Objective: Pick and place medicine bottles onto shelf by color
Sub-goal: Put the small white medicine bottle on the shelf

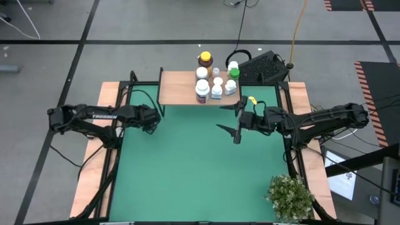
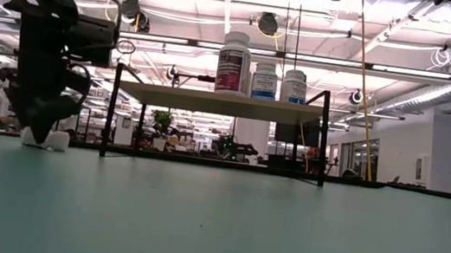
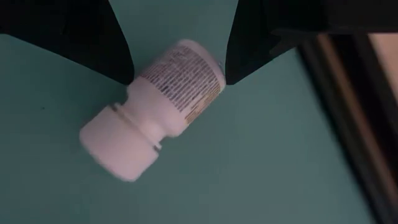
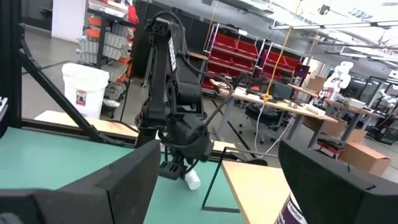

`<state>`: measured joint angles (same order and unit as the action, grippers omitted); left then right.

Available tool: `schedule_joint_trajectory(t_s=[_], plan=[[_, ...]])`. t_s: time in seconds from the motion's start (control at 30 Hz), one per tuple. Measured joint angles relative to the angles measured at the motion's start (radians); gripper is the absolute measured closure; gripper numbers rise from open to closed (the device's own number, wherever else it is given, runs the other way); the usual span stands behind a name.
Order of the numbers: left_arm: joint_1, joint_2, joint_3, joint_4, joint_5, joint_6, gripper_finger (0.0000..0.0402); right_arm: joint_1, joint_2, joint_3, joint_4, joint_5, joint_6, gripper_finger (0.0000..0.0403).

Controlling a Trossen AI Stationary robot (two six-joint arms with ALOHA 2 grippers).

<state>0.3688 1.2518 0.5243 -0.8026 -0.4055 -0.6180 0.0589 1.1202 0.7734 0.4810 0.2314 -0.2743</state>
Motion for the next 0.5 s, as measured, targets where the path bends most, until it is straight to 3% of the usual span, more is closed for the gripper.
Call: schedule_joint_trajectory(t_s=[0.17, 0.33, 0.5], plan=[[0.026, -0.006, -0.062, 0.125, 0.047, 0.065, 0.0149, 0.000, 0.000, 0.000, 0.016, 0.000, 0.000, 0.0081], [0.030, -0.006, -0.066, 0.127, 0.054, 0.067, 0.0150, 0.000, 0.000, 0.000, 0.017, 0.000, -0.001, 0.0081], [0.030, -0.004, -0.049, 0.125, 0.080, 0.086, 0.0182, 0.000, 0.000, 0.000, 0.019, 0.000, -0.008, 0.0081]])
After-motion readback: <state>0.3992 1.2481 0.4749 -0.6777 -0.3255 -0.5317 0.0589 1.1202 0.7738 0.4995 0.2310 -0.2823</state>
